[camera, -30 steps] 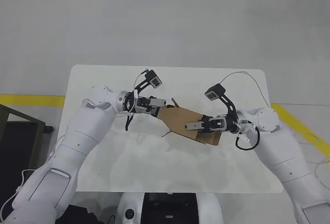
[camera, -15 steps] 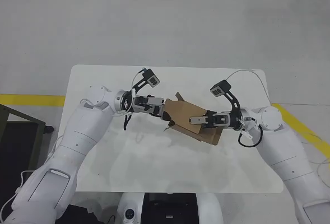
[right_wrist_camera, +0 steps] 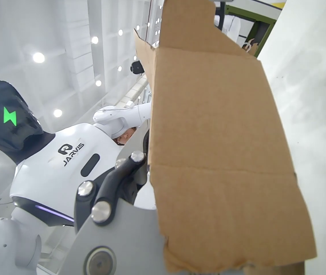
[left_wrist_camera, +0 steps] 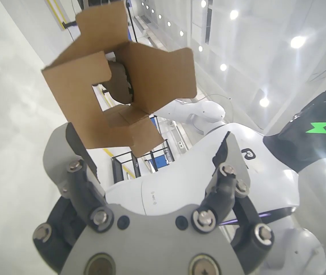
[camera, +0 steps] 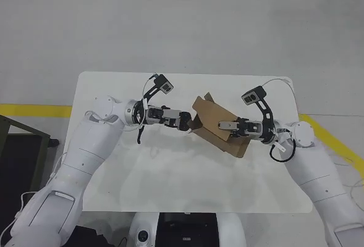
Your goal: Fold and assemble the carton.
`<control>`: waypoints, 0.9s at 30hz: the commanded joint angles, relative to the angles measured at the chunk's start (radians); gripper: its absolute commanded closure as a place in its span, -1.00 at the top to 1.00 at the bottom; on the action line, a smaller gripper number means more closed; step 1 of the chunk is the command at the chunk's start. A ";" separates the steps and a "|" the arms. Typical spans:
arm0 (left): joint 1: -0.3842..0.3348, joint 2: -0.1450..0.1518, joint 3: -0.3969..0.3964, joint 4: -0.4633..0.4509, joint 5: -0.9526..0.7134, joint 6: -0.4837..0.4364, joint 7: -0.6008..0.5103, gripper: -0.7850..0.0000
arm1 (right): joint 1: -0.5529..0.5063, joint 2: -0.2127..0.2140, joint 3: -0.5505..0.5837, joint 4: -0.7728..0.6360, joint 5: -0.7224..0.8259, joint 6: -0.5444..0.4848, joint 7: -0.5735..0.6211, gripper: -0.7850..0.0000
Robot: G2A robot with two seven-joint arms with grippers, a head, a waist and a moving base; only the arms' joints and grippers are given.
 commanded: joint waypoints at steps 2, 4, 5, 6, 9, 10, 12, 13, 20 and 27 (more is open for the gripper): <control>0.011 0.011 -0.017 -0.049 0.051 -0.027 0.027 1.00 | 0.003 -0.003 -0.002 0.020 0.022 0.034 0.034 -1.00; 0.023 0.020 -0.025 -0.085 0.078 -0.047 0.047 1.00 | 0.009 -0.005 -0.003 0.041 0.042 0.064 0.064 -1.00; 0.029 0.025 -0.028 -0.103 0.097 -0.056 0.056 1.00 | 0.014 -0.006 -0.002 0.055 0.052 0.079 0.079 -1.00; 0.031 0.026 -0.029 -0.109 0.103 -0.060 0.060 1.00 | 0.021 -0.007 -0.001 0.068 0.057 0.091 0.091 -1.00; 0.031 0.026 -0.029 -0.109 0.103 -0.060 0.060 1.00 | 0.045 -0.010 0.001 0.097 0.071 0.137 0.137 -1.00; 0.031 0.026 -0.029 -0.109 0.103 -0.060 0.060 1.00 | 0.058 -0.010 0.000 0.103 0.055 0.146 0.146 -1.00; 0.031 0.026 -0.029 -0.109 0.103 -0.060 0.060 1.00 | 0.074 -0.009 0.004 0.112 0.012 0.139 0.139 -1.00; 0.031 0.026 -0.029 -0.109 0.103 -0.060 0.060 1.00 | 0.074 -0.009 0.004 0.112 0.012 0.139 0.139 -1.00; 0.031 0.026 -0.029 -0.109 0.103 -0.060 0.060 1.00 | 0.074 -0.009 0.004 0.112 0.012 0.139 0.139 -1.00; 0.031 0.026 -0.029 -0.109 0.103 -0.060 0.060 1.00 | 0.069 -0.009 0.003 0.105 0.016 0.147 0.129 -1.00</control>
